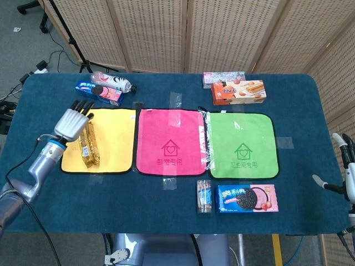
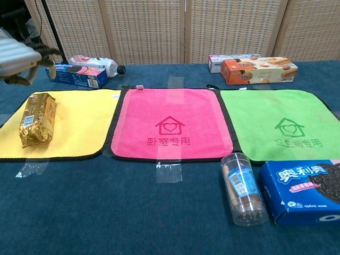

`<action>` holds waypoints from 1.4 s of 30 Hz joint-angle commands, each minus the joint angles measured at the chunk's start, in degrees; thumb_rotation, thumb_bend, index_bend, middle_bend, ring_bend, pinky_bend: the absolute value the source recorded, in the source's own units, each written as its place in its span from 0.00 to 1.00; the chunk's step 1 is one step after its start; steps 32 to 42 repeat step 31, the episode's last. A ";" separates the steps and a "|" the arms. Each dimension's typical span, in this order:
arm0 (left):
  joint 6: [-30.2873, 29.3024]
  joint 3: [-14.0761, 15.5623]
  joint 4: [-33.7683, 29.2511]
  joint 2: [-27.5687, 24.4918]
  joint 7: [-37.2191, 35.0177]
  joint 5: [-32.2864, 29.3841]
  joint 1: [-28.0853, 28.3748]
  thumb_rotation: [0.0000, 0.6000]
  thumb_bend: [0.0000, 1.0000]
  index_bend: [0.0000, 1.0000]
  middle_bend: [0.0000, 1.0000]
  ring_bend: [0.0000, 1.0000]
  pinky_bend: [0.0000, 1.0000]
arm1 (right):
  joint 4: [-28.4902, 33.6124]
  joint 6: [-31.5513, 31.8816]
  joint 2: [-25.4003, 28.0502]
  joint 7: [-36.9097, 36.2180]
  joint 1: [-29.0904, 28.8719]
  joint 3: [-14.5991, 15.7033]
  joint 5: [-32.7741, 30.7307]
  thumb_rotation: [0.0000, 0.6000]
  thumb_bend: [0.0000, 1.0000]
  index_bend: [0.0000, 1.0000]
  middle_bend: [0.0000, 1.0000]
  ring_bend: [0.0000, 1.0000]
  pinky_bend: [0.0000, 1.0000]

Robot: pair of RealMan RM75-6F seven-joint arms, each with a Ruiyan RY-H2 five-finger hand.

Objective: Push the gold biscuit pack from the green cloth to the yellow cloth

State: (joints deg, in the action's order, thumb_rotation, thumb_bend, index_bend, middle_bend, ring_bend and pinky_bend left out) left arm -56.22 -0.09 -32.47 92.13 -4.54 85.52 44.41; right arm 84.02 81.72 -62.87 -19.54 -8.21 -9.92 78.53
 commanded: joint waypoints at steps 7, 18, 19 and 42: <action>-22.89 -10.02 -10.91 -8.89 -17.82 -5.29 -8.48 1.00 0.11 0.31 0.04 0.00 0.01 | 0.98 1.17 0.19 0.42 0.33 0.58 2.08 1.00 0.00 0.00 0.00 0.00 0.00; -29.80 -4.64 -44.90 -26.45 -18.33 -11.96 -29.75 1.00 0.00 0.00 0.00 0.00 0.00 | 2.10 5.32 -0.19 5.54 1.48 1.87 6.20 1.00 0.00 0.00 0.00 0.00 0.00; -29.16 -4.01 -47.63 -27.80 -17.58 -12.56 -30.70 1.00 0.00 0.00 0.00 0.00 0.00 | 2.20 5.69 -0.29 6.10 1.59 1.88 6.36 1.00 0.00 0.00 0.00 0.00 0.00; -27.04 -0.98 -55.22 -29.83 -16.92 -15.04 -37.36 1.00 0.00 0.00 0.00 0.00 0.00 | 3.08 9.84 -0.93 11.15 2.95 1.80 7.84 1.00 0.00 0.00 0.00 0.00 0.00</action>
